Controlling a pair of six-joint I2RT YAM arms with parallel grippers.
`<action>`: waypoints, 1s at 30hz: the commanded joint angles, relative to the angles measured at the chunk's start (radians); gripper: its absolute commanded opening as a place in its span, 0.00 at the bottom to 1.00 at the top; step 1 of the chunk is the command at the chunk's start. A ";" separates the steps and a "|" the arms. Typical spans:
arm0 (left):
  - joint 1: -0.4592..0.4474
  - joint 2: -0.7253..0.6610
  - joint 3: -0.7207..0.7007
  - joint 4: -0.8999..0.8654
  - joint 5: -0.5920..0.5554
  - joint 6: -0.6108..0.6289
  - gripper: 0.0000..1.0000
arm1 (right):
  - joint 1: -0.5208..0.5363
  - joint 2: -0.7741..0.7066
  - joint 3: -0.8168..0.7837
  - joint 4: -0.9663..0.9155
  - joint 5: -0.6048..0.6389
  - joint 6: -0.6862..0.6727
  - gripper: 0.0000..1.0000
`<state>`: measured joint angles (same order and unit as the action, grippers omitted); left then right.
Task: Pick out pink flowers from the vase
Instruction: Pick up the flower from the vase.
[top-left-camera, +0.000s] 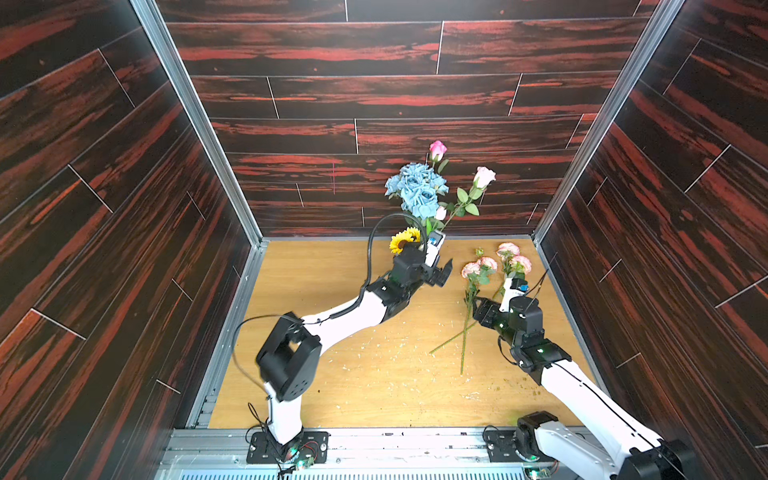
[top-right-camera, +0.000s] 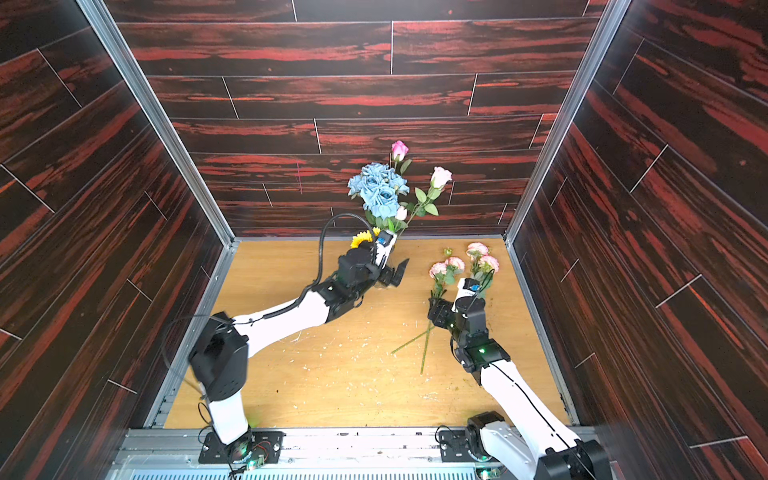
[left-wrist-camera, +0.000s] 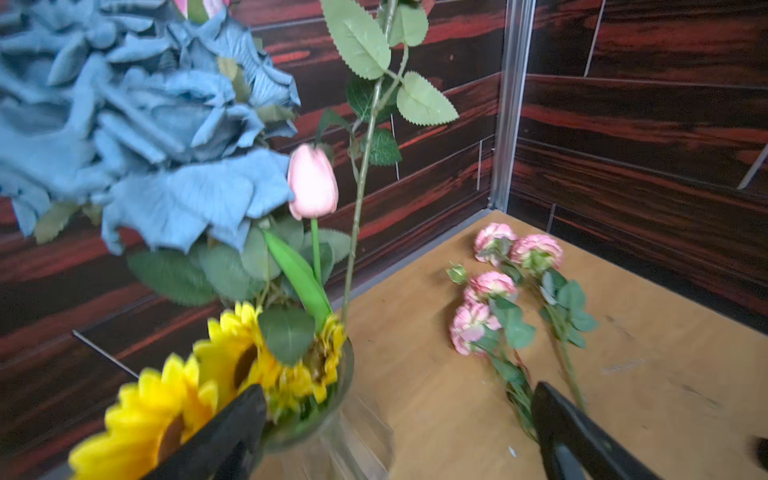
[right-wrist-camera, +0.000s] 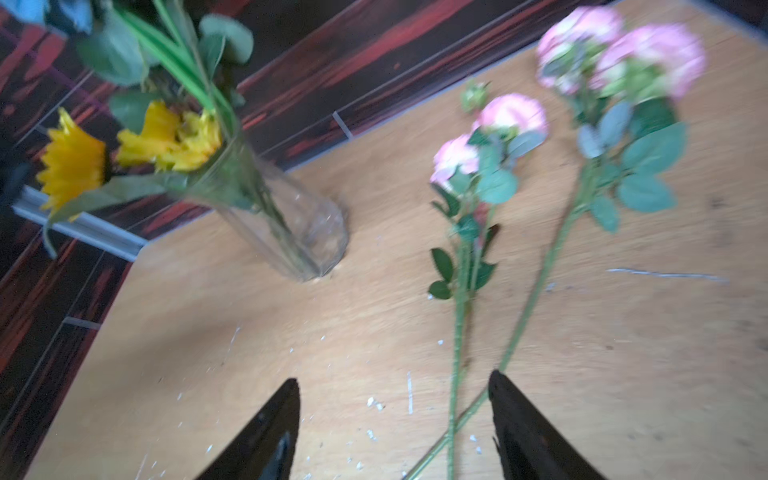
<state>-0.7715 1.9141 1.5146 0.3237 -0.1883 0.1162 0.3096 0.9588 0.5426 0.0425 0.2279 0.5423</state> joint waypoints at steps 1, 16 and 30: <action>0.002 0.058 0.089 0.005 -0.004 0.122 1.00 | 0.002 -0.028 -0.007 -0.062 0.108 0.029 0.73; 0.004 0.305 0.084 0.557 0.028 0.413 1.00 | 0.001 -0.005 -0.001 -0.066 0.068 0.053 0.72; 0.096 0.278 0.191 0.380 0.259 0.178 0.97 | 0.001 0.020 -0.001 -0.059 0.054 0.058 0.72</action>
<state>-0.6975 2.2471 1.6653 0.7620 -0.0242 0.3653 0.3092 0.9688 0.5415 -0.0090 0.2913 0.5922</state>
